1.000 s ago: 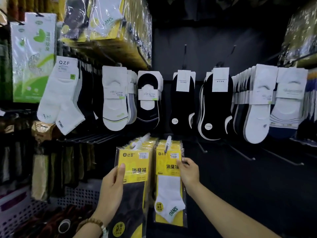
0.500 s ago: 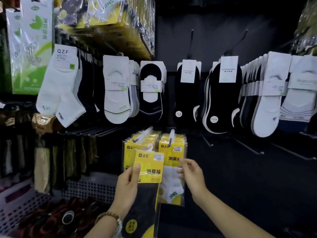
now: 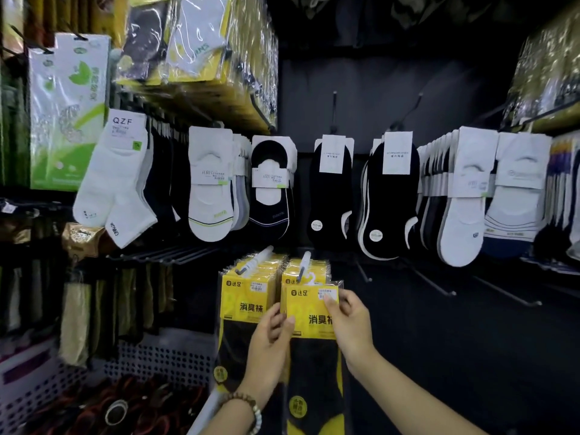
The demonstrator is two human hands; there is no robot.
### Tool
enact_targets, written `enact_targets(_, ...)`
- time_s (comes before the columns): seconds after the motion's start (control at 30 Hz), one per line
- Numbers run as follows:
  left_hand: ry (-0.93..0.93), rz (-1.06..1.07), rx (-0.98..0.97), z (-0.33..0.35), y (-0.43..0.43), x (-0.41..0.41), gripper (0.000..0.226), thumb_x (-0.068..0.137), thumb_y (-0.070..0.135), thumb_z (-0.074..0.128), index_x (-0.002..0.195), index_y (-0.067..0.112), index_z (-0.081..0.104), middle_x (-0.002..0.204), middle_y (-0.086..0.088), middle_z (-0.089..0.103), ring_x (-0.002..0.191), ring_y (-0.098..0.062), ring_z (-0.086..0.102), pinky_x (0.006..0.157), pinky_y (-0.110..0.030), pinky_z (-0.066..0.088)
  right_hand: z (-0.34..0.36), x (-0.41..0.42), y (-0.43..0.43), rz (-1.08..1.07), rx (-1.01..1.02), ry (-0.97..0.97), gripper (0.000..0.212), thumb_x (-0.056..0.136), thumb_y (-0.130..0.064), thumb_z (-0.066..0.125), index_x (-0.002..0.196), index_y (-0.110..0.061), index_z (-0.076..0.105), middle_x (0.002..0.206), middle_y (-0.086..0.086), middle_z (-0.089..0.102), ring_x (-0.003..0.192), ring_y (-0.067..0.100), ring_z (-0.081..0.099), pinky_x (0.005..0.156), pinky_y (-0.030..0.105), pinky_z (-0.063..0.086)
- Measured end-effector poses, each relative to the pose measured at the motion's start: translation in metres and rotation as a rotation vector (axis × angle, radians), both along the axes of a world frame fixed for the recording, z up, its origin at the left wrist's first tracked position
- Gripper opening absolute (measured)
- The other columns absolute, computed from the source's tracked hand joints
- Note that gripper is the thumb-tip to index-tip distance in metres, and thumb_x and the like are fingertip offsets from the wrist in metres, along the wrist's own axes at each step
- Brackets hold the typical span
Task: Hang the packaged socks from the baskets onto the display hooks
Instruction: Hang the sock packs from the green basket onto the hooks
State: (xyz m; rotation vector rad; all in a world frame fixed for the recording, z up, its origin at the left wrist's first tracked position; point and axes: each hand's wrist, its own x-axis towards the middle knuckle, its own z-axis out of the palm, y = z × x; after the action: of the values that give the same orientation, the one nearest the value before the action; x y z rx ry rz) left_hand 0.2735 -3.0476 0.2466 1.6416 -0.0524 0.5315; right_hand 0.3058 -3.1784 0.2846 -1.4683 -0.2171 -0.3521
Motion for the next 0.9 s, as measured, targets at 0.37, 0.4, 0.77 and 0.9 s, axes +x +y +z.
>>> enact_targets(0.37,0.055,0.003,-0.052,-0.008,-0.012,0.039,0.055,0.095,0.047,0.039,0.147,0.030,0.027,0.137,0.016,0.040,0.122,-0.001,0.036,0.096,-0.021,0.029,-0.007,0.056,0.020,-0.113,-0.007,0.094,0.015,0.089,-0.026,0.065,0.092,-0.011,0.064,0.089,0.008,0.070,0.088,0.025,0.067,0.078,0.041,0.056)
enact_targets(0.4,0.066,0.014,-0.037,-0.009,-0.013,0.045,0.056,0.095,0.049,0.037,0.147,0.032,0.025,0.145,0.015,0.035,0.129,-0.004,0.034,0.098,-0.023,0.028,-0.010,0.062,0.021,-0.142,0.017,0.128,0.018,0.087,-0.029,0.068,0.087,-0.011,0.064,0.086,0.006,0.068,0.084,0.021,0.065,0.070,0.034,0.054)
enact_targets(0.77,0.047,0.071,0.078,-0.033,-0.014,0.076,0.066,0.092,0.055,0.035,0.150,0.034,0.010,0.156,0.014,0.013,0.142,-0.008,0.015,0.116,-0.039,0.021,-0.056,0.081,-0.005,-0.138,-0.058,0.268,0.024,0.084,-0.033,0.070,0.095,-0.013,0.064,0.097,0.004,0.067,0.080,0.007,0.058,0.062,0.018,0.042)
enact_targets(0.9,0.084,0.068,0.146,-0.049,-0.009,0.054,0.065,0.093,0.051,0.039,0.149,0.026,0.018,0.155,0.008,0.021,0.140,-0.010,0.023,0.115,-0.033,0.025,-0.070,0.054,-0.029,-0.021,-0.190,0.280,0.040,0.087,-0.030,0.066,0.123,-0.014,0.055,0.124,0.002,0.058,0.105,0.012,0.054,0.088,0.024,0.044)
